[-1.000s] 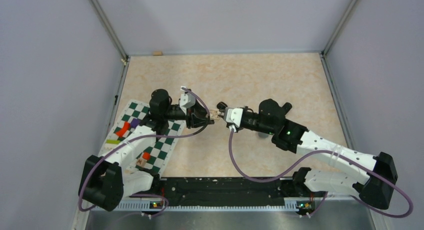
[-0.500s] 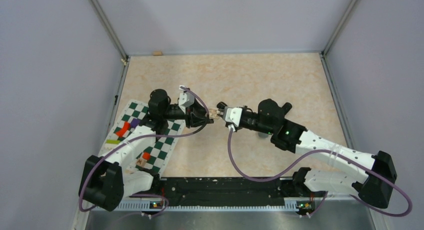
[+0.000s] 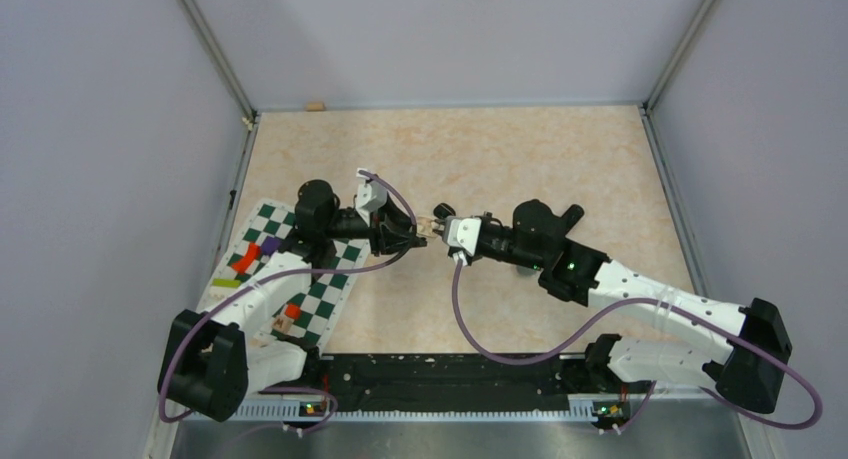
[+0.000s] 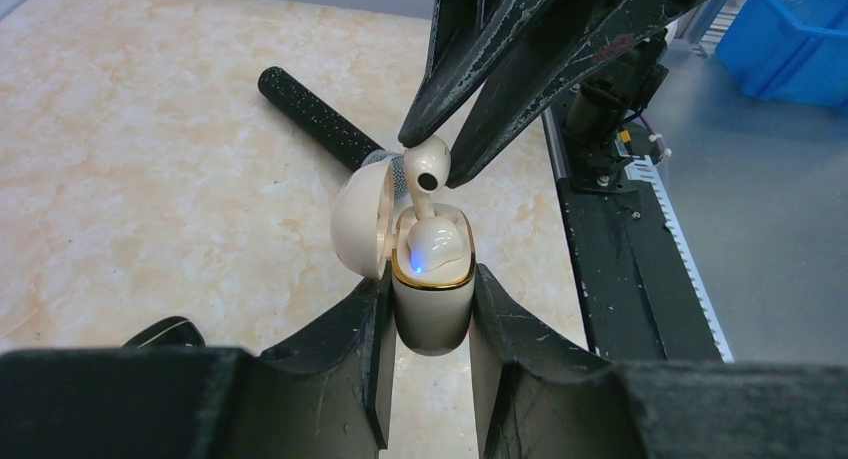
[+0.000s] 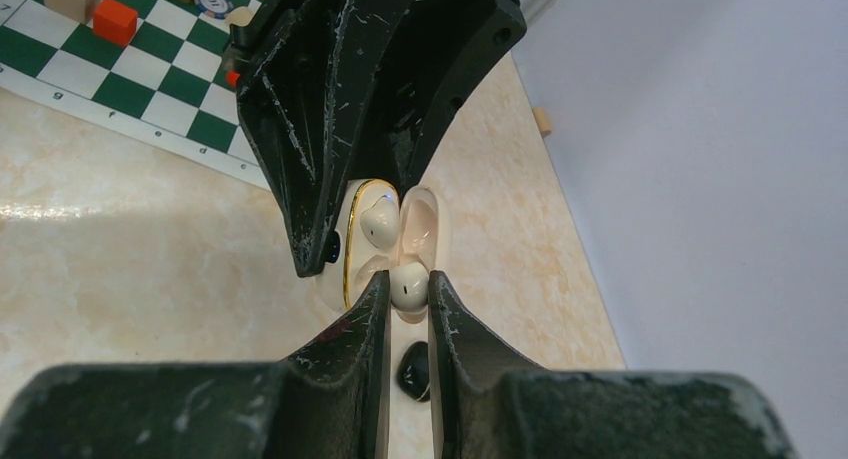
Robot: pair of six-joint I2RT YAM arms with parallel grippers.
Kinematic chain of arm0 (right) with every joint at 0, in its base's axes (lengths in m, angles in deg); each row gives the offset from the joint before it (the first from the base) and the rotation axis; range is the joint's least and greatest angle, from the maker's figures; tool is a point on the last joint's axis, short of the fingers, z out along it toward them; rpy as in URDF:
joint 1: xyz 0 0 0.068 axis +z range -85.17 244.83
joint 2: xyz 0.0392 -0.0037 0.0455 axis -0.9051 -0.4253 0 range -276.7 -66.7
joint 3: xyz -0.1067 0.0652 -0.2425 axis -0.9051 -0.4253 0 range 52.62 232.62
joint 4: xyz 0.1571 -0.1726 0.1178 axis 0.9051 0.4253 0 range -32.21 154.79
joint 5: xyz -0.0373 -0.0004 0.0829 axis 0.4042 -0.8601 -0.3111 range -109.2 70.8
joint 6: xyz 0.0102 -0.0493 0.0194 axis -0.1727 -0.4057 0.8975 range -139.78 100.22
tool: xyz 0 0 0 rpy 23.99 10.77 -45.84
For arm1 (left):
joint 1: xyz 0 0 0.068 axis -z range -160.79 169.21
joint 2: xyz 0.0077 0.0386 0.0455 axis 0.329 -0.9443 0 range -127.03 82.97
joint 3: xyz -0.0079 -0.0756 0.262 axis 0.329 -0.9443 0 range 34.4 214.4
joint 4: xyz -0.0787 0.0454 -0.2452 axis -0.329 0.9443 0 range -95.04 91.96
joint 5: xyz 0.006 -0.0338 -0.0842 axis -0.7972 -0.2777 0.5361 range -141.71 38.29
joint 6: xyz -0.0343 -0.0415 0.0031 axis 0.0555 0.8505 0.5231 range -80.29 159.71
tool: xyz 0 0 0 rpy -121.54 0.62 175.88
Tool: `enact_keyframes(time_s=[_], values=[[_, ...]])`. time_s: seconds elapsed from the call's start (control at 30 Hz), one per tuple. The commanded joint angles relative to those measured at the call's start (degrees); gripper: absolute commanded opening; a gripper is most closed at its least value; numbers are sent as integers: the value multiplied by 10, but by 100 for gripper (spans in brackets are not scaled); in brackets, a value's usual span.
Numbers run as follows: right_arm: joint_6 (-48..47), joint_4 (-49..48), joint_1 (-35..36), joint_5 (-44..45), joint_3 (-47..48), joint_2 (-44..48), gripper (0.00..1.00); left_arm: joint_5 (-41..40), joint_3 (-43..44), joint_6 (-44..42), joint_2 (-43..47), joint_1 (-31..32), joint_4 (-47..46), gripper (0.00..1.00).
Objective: Insert the wireless bluetooth earbuds into the charging case
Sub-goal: Place the earbud in the charging case.
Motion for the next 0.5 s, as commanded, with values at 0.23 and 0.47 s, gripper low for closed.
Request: enact_keyframes(time_s=[0.23,0.47], values=[[-9,7,11,-31,-10,-2,5,-1,-6,45,12,-9,-86,9],[-1,-4,11,-16,-8,4,19,-4,-3,57,11,-16,-88,9]])
